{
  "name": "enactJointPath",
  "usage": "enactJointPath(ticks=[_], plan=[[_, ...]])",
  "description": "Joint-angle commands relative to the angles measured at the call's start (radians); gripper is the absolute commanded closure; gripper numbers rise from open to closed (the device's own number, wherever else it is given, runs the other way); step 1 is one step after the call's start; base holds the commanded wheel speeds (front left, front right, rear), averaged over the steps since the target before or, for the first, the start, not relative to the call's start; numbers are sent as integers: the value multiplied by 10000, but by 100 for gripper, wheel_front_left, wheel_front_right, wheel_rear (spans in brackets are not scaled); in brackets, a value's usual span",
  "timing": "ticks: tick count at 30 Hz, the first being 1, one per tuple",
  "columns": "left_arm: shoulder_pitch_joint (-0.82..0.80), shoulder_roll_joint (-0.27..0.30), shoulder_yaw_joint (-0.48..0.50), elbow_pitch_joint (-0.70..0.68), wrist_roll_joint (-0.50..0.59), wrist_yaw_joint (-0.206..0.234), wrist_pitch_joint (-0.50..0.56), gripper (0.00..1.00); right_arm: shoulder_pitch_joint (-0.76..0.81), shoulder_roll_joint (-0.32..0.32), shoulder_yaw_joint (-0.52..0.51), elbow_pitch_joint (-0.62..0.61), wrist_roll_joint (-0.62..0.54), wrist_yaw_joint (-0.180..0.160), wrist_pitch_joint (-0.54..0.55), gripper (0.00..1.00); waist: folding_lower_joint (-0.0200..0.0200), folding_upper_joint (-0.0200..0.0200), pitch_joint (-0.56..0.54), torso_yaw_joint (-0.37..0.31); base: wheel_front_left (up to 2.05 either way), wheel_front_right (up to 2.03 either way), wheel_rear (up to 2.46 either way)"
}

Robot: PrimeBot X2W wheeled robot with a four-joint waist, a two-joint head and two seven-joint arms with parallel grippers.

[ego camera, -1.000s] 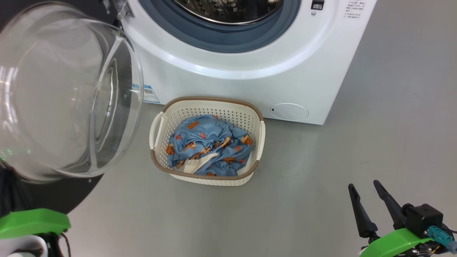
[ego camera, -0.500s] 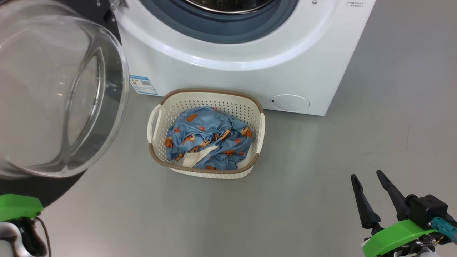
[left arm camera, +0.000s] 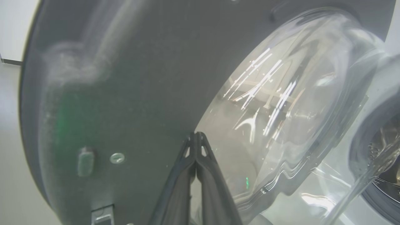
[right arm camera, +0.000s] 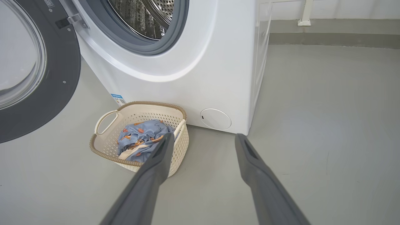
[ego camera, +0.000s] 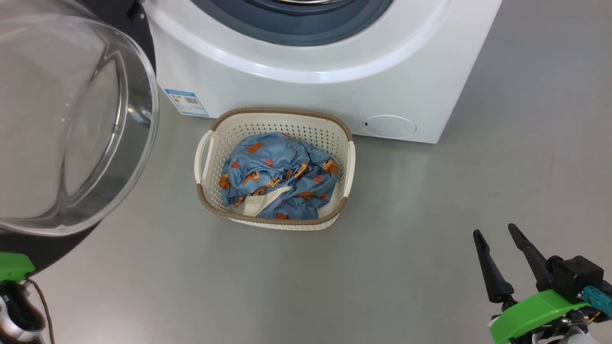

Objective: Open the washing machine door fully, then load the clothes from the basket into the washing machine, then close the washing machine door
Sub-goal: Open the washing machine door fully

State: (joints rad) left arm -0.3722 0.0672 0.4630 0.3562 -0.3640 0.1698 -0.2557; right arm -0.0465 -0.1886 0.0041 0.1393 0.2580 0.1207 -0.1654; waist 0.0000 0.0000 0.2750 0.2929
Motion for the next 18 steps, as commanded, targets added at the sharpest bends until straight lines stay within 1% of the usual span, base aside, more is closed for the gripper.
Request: enactJointPath(ticks=[1,11,18], plan=[[-247,430,520,-85,203,-28,-60,100,-201,-100,193,-306,-17,100,43,0,0,0,50,25,0,0,0],[-920,488,1402,685,712,-695,-61,100,-293,-202,178,-521,-4,100,188,0,0,0,341,47,0,0,0],[-1361,543,1927,1041,1104,-1032,-61,100,-383,-215,175,-558,-16,100,250,0,0,0,466,-36,0,0,0]])
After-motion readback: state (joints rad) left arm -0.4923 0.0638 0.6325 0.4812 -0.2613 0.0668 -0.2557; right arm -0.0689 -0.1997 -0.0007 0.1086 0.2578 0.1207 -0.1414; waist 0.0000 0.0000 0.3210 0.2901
